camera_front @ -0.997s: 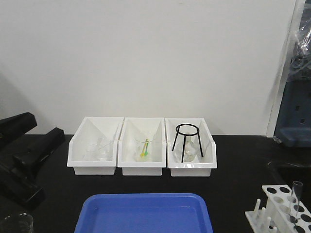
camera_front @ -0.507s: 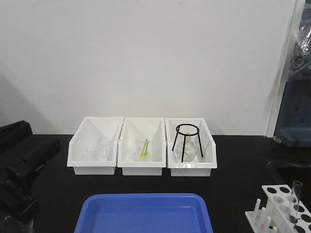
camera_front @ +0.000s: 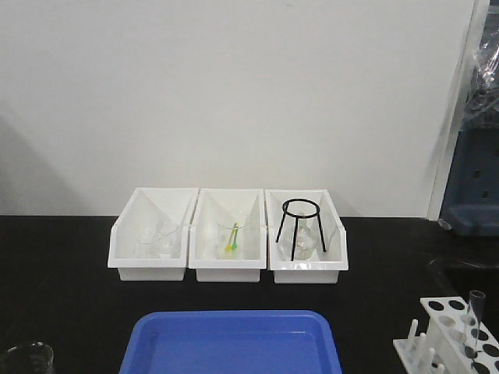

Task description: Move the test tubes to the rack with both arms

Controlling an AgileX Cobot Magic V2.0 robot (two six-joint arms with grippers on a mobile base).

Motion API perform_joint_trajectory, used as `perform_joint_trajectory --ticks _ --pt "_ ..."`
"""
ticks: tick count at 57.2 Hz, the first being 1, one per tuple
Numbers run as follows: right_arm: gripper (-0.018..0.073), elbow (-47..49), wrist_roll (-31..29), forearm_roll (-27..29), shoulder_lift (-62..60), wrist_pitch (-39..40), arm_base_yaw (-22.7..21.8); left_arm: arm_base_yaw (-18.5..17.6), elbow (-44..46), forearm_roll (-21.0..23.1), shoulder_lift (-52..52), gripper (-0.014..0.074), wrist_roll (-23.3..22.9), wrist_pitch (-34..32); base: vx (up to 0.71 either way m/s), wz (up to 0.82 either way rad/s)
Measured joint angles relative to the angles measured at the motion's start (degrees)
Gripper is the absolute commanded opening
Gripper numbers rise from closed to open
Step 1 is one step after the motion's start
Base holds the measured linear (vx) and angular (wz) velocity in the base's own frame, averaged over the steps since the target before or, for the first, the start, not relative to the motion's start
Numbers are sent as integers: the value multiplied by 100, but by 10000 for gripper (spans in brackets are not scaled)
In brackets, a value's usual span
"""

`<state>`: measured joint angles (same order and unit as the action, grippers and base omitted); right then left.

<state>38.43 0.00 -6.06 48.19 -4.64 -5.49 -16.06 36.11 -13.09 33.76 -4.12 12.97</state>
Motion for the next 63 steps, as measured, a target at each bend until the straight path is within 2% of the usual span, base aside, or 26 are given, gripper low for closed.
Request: perform_joint_trajectory --ticks 2,6,11,21,31,37,42,50,63 --pt "440 0 0 0 0 0 0 113 -34 95 -145 -8 331 195 0 0" --pt "440 0 0 0 0 0 0 353 -206 178 -437 -6 847 361 0 0" --pt "440 0 0 0 0 0 0 673 -605 215 -817 -7 1097 215 0 0" --pt "440 0 0 0 0 0 0 1190 -1776 227 -1761 -6 916 -591 0 0" --pt "440 0 0 0 0 0 0 1374 -3029 356 -2738 -6 534 -1109 0 0" --pt "440 0 0 0 0 0 0 1409 -3593 678 -3280 -6 450 -1120 0 0" --pt "440 0 0 0 0 6 0 1451 -3737 924 -3412 -6 412 -778 0 0" --pt "440 -11 0 0 0 -3 0 1519 -3756 1012 -3414 -6 412 -385 0 0" --pt "440 -17 0 0 0 -3 0 1519 -3768 1042 -3419 -6 412 -267 0 0"
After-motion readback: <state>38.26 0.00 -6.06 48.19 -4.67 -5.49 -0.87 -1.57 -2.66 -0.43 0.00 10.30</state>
